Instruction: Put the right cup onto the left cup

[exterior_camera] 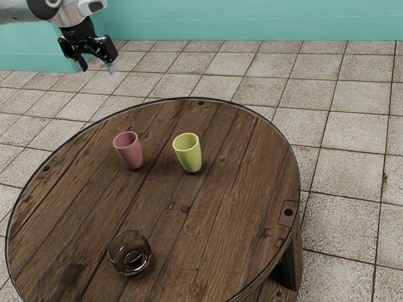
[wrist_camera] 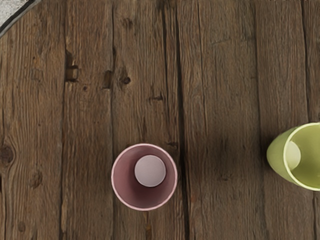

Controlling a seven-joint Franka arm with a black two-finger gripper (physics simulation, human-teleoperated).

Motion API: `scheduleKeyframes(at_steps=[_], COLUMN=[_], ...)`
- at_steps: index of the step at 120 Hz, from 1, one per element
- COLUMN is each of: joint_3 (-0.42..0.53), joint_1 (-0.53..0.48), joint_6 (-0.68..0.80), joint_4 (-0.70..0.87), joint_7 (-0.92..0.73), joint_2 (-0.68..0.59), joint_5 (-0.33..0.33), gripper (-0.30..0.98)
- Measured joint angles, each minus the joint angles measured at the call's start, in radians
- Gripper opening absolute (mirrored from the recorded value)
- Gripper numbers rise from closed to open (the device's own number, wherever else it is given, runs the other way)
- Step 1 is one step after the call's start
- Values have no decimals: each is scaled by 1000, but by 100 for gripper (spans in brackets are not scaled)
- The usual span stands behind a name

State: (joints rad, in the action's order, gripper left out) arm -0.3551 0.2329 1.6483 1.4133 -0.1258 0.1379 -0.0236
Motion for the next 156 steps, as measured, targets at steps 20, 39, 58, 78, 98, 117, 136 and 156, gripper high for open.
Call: scheduleKeyframes(at_steps=[20,39,58,78,98,117,136,156], joint_3=[69,116,150,170,171,174,174,174], joint_1=[0,71,96,119,120,121,119,114], joint_6=[50,161,296,381,433,477,497,506], joint_4=[-9,61,184,243,271,267,271,276], joint_7=[7,115,212,290,349,391,424,452], joint_2=[131,260,271,243,247,285,299,312], joint_5=[-22,-70,-131,-151,-153,-148,-148,-149], gripper=[67,67,67,67,67,44,12,-2])
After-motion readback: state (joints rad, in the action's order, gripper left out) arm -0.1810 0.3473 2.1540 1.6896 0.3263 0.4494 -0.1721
